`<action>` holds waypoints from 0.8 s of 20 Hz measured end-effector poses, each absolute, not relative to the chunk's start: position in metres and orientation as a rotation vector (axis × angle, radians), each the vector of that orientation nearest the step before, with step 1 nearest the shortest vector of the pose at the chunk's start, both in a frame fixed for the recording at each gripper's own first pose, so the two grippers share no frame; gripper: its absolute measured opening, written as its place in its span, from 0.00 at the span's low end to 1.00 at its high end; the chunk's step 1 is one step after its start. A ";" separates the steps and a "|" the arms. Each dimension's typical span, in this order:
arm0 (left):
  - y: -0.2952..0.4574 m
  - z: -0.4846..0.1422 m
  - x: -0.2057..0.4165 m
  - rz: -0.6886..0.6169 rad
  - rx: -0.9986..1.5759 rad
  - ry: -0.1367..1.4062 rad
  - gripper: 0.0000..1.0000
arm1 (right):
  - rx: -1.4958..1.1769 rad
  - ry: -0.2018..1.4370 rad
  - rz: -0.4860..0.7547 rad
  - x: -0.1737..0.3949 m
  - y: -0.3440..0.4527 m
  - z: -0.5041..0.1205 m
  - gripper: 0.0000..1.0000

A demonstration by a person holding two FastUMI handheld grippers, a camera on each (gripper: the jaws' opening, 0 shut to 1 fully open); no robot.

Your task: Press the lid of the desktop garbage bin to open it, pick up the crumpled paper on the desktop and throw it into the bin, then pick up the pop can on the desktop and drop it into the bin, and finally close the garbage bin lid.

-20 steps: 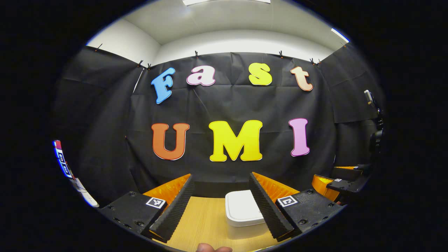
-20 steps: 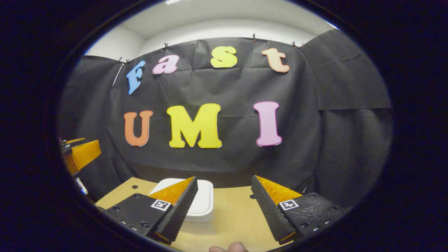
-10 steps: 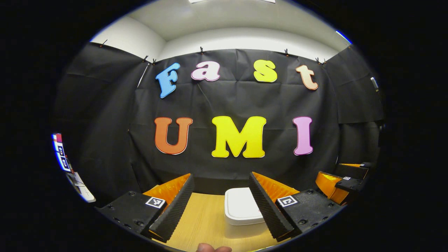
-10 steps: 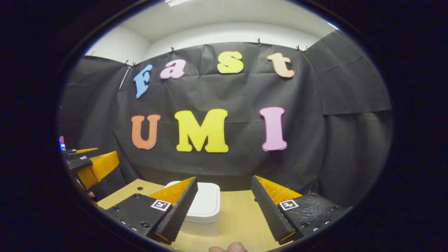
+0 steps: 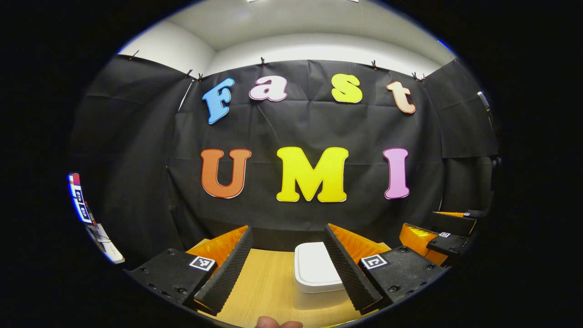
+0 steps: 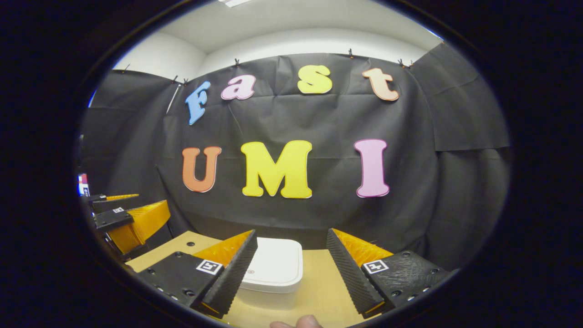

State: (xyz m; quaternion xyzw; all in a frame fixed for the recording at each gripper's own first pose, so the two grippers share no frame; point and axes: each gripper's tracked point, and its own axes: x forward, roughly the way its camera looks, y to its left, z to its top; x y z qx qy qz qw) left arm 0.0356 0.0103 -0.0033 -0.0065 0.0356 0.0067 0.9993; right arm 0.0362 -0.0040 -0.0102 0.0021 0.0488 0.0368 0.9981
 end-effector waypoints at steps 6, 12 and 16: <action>0.016 -0.005 0.038 0.018 -0.003 0.081 1.00 | 0.009 0.100 0.086 0.046 -0.001 -0.010 0.96; 0.013 -0.003 0.041 0.016 -0.002 0.074 1.00 | -0.004 0.099 0.114 0.050 0.007 -0.007 0.96; 0.013 -0.001 0.042 0.021 0.000 0.072 1.00 | -0.009 0.100 0.139 0.055 0.016 -0.007 0.96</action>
